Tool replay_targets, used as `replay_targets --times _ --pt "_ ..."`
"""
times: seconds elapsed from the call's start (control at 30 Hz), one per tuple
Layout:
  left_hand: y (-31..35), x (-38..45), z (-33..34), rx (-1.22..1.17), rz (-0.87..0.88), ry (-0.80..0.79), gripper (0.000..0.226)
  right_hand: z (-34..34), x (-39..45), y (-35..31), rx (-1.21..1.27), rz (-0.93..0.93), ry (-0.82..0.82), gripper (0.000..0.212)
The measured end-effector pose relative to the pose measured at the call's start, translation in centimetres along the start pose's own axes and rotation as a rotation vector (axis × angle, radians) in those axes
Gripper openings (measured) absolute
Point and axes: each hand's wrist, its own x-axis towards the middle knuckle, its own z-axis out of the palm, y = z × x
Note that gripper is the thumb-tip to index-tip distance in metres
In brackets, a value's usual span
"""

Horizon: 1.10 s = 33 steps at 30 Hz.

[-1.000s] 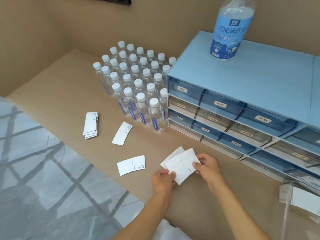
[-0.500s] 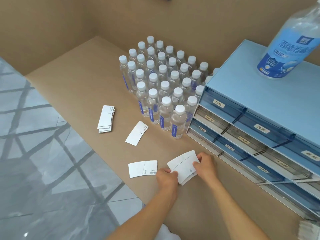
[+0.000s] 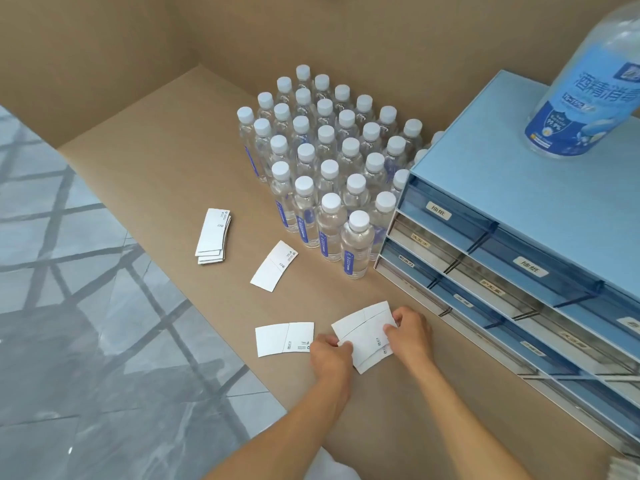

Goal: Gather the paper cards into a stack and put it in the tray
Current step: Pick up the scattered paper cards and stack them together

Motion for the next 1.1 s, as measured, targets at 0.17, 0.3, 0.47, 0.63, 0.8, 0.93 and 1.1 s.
replay_targets --times 0.17,0.3,0.47,0.63,0.8,0.93,1.1 --pt "0.0 -0.5 -1.0 -0.032 0.102 -0.038 0.013 -0.2 -0.9 0.6 0.237 0.014 0.013 0.016" --pt "-0.2 -1.1 -2.9 -0.031 0.196 -0.075 0.014 -0.1 -2.6 1.3 0.505 0.095 -0.008 0.024" --pt "-1.5 -1.7 -6.5 -0.055 0.198 -0.087 0.020 1.2 -5.6 1.1 0.603 0.116 -0.066 0.007" --pt "-3.1 -1.6 -10.2 -0.127 0.080 0.012 0.012 3.8 -8.5 0.1 0.573 0.073 -0.152 0.009" --pt "-2.8 -0.4 -12.3 -0.067 0.060 0.002 0.021 6.0 -9.9 -0.7 0.508 0.098 -0.110 0.015" --pt "-0.6 1.5 -13.0 0.075 0.140 0.028 0.030 7.5 -9.7 -3.0 0.478 0.143 -0.029 0.020" --pt "1.4 4.5 -14.5 0.146 0.095 0.008 0.032 9.9 -9.1 -6.3 0.368 0.201 0.020 0.011"
